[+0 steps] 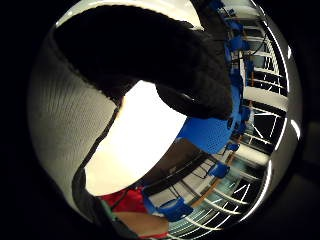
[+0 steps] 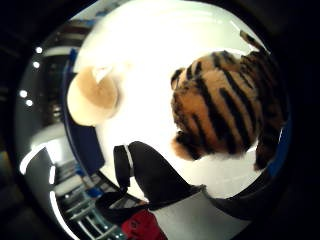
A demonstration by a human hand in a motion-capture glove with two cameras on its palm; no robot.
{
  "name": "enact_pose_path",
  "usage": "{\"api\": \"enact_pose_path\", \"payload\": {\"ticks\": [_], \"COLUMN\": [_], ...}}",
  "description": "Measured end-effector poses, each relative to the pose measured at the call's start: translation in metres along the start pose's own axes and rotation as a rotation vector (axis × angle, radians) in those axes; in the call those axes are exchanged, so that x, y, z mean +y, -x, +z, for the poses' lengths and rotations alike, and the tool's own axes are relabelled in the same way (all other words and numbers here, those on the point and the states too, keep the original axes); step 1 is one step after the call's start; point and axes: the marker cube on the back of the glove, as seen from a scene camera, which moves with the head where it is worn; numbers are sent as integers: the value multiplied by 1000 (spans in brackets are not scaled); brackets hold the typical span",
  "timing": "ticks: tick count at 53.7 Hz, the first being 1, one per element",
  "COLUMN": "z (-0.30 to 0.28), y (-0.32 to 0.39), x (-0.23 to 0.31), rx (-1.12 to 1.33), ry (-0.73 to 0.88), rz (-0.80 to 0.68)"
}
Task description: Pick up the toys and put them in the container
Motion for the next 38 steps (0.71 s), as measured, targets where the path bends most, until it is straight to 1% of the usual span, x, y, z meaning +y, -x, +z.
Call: {"api": "enact_pose_path", "payload": {"ticks": [23,32,38], "z": [40,41,41], "y": [-4,-1,4], "x": [-18,-21,-22], "rx": [-49,9,-13], "ry": [101,76,35], "rz": [0,-14,-27]}}
